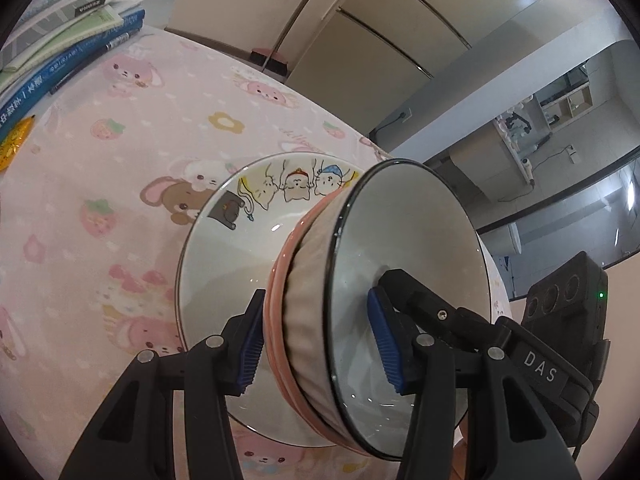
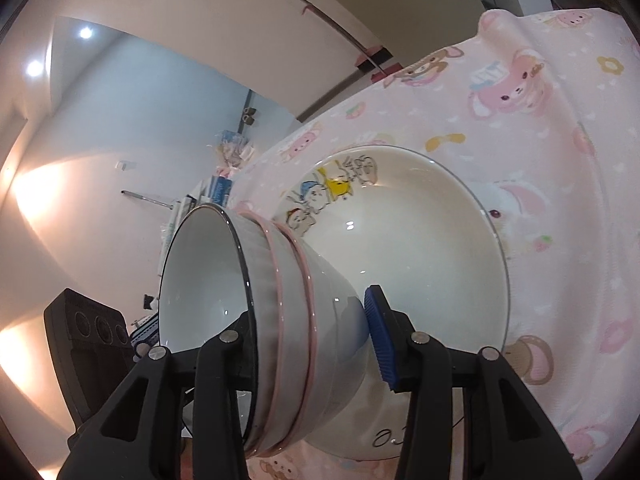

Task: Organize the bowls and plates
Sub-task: 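Lower the held bowl stack with both tools onto the cartoon-rim plate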

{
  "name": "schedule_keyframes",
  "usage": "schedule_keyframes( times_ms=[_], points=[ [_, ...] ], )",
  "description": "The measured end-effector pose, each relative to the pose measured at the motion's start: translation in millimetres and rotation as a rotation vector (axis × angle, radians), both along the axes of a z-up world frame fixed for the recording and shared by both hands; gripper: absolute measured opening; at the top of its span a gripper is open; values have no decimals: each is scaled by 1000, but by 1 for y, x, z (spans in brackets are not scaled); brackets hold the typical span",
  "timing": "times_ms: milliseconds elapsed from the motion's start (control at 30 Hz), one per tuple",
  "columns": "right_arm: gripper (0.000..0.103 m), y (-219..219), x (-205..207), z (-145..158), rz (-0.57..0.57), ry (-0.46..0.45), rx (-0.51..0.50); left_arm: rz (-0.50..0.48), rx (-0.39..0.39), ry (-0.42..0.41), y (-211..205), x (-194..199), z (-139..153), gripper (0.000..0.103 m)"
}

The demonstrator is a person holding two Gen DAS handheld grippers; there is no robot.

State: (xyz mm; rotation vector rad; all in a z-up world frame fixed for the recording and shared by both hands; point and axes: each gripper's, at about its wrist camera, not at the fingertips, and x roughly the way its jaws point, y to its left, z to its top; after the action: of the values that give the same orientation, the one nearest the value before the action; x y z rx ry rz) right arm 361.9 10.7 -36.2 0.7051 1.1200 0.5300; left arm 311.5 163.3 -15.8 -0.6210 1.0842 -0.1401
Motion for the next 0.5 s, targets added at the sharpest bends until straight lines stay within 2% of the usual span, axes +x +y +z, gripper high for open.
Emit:
schedule_keyframes(
  times_ms=[200,367,500],
  points=[
    [42,-7,3,1,-7,1,-8,-16,-2,8,-5,1,-4,52],
    [42,-9,5,-1,-18,24,-36,-22,-2,-15,-7,1,1,52],
    [39,-12,3,9,-24,-19,-69,3,55,-70,-6,-6,19,52]
  ],
)
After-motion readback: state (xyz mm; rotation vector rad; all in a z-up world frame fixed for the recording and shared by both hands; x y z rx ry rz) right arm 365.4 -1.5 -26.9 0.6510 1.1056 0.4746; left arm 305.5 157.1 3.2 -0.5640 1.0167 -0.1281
